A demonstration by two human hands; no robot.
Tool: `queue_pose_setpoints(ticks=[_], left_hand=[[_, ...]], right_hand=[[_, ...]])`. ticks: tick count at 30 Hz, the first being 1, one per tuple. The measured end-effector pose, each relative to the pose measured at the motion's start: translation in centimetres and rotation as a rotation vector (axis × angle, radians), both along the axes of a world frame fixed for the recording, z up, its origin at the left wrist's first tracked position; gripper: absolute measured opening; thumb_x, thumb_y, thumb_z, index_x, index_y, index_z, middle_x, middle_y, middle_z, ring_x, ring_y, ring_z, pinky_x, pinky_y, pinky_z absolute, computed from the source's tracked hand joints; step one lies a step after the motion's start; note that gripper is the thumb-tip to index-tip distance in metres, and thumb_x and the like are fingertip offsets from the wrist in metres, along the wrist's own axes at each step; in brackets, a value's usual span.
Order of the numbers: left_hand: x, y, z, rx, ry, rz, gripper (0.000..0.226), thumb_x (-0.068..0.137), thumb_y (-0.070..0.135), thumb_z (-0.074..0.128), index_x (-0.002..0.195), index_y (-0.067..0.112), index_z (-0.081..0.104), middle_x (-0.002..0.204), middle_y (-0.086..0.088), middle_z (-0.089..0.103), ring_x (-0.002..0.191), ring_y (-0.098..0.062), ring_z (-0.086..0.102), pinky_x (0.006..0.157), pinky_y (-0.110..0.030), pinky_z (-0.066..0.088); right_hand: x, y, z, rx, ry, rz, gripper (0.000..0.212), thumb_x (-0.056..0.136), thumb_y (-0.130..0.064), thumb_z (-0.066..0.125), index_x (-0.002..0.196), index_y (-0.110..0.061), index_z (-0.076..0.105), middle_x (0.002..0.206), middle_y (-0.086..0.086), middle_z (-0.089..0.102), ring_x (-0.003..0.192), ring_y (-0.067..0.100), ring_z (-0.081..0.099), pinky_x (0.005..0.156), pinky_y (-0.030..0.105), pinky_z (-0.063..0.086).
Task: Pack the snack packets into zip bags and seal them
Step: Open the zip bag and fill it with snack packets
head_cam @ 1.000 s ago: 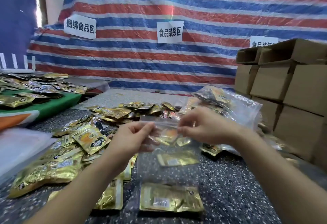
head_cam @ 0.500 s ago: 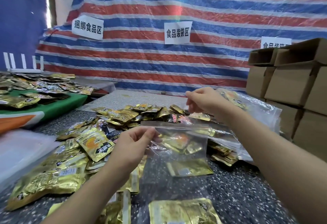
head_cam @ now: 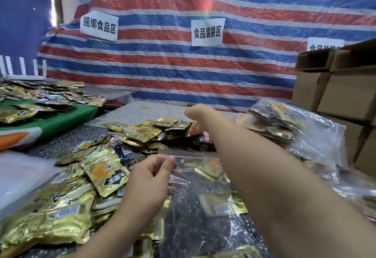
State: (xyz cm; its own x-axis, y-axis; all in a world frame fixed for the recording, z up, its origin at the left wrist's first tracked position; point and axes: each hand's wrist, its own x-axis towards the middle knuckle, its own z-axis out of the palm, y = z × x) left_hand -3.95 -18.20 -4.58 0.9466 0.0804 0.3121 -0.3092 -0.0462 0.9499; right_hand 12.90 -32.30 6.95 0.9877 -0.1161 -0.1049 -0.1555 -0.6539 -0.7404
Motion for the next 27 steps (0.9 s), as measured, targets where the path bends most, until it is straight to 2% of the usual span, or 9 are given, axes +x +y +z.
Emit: queue_pose_setpoints(ticks=[3, 6, 8, 11, 13, 16, 21, 23, 27], left_hand=[[-0.2, 0.0, 0.2, -0.006, -0.014, -0.003, 0.022, 0.097, 0.026, 0.058, 0.082, 0.018, 0.072, 0.080, -0.017, 0.070, 0.050, -0.015, 0.060, 0.044, -0.015, 0.046], [-0.6, -0.3, 0.6, -0.034, -0.011, -0.031, 0.023, 0.097, 0.022, 0.057, 0.081, 0.015, 0.072, 0.076, -0.005, 0.073, 0.045, -0.009, 0.061, 0.040, -0.014, 0.042], [-0.8, -0.4, 0.8, -0.043, -0.002, -0.043, 0.023, 0.098, 0.020, 0.056, 0.082, 0.013, 0.072, 0.073, 0.000, 0.073, 0.044, -0.007, 0.062, 0.039, -0.014, 0.041], [-1.0, -0.3, 0.9, -0.030, -0.010, -0.042, 0.023, 0.098, 0.022, 0.057, 0.082, 0.015, 0.072, 0.073, -0.005, 0.072, 0.044, -0.005, 0.060, 0.038, -0.013, 0.040], [-1.0, -0.2, 0.9, -0.007, -0.022, -0.037, 0.023, 0.098, 0.024, 0.057, 0.081, 0.018, 0.072, 0.077, -0.014, 0.071, 0.048, -0.012, 0.059, 0.039, -0.014, 0.040], [-1.0, -0.2, 0.8, 0.024, -0.040, -0.030, 0.021, 0.097, 0.025, 0.059, 0.083, 0.018, 0.072, 0.082, -0.024, 0.067, 0.053, -0.019, 0.057, 0.040, -0.014, 0.040], [-1.3, -0.2, 1.0, -0.001, -0.026, -0.066, 0.019, 0.094, 0.021, 0.062, 0.079, 0.018, 0.072, 0.063, -0.001, 0.067, 0.046, -0.007, 0.062, 0.039, -0.012, 0.039], [-1.6, -0.3, 1.2, 0.019, -0.027, -0.094, 0.020, 0.094, 0.020, 0.063, 0.077, 0.018, 0.073, 0.067, 0.000, 0.071, 0.049, -0.010, 0.062, 0.042, -0.015, 0.043], [-1.9, -0.4, 1.5, 0.039, -0.026, -0.196, 0.013, 0.092, 0.019, 0.065, 0.084, 0.015, 0.074, 0.079, -0.005, 0.074, 0.068, -0.025, 0.067, 0.058, -0.030, 0.056]], right_hand=[[1.4, 0.6, -0.3, -0.097, 0.049, -0.009, 0.056, 0.107, -0.025, 0.034, 0.155, -0.002, 0.017, 0.145, 0.018, 0.048, 0.079, 0.017, 0.072, 0.068, 0.025, 0.058], [2.3, 1.2, -0.9, -0.155, 0.057, -0.030, 0.052, 0.105, -0.022, 0.040, 0.151, -0.001, 0.025, 0.114, 0.016, 0.056, 0.037, 0.015, 0.058, 0.035, 0.013, 0.041], [3.0, 1.3, -1.6, -0.110, 0.042, -0.063, 0.046, 0.102, -0.020, 0.046, 0.144, -0.003, 0.036, 0.096, 0.011, 0.056, 0.044, 0.014, 0.057, 0.037, 0.016, 0.044], [3.9, 1.5, -2.8, 0.058, -0.002, -0.063, 0.033, 0.093, -0.011, 0.057, 0.125, -0.005, 0.054, 0.102, 0.008, 0.055, 0.064, 0.015, 0.052, 0.034, 0.016, 0.042], [4.3, 1.5, -2.8, 0.093, 0.015, -0.069, 0.011, 0.095, -0.013, 0.057, 0.101, -0.005, 0.054, 0.093, 0.008, 0.057, 0.064, 0.015, 0.051, 0.050, 0.020, 0.048], [3.6, 0.7, -2.2, 0.201, 0.157, -0.087, 0.026, 0.102, -0.018, 0.053, 0.083, -0.001, 0.050, 0.077, 0.009, 0.056, 0.064, 0.015, 0.054, 0.059, 0.021, 0.050], [-0.8, -2.1, -1.3, 0.692, 0.173, -0.077, 0.016, 0.100, -0.007, 0.056, 0.090, 0.006, 0.054, 0.082, 0.017, 0.061, 0.068, 0.022, 0.064, 0.056, 0.030, 0.058], [-3.9, -3.2, -0.6, 0.867, 0.129, -0.026, 0.012, 0.098, -0.005, 0.059, 0.094, 0.006, 0.058, 0.087, 0.017, 0.062, 0.067, 0.020, 0.066, 0.052, 0.027, 0.058], [-10.2, -6.0, -0.4, 1.172, 0.000, 0.068, 0.018, 0.101, -0.011, 0.053, 0.109, 0.003, 0.062, 0.102, 0.019, 0.067, 0.096, 0.022, 0.065, 0.060, 0.027, 0.060]])
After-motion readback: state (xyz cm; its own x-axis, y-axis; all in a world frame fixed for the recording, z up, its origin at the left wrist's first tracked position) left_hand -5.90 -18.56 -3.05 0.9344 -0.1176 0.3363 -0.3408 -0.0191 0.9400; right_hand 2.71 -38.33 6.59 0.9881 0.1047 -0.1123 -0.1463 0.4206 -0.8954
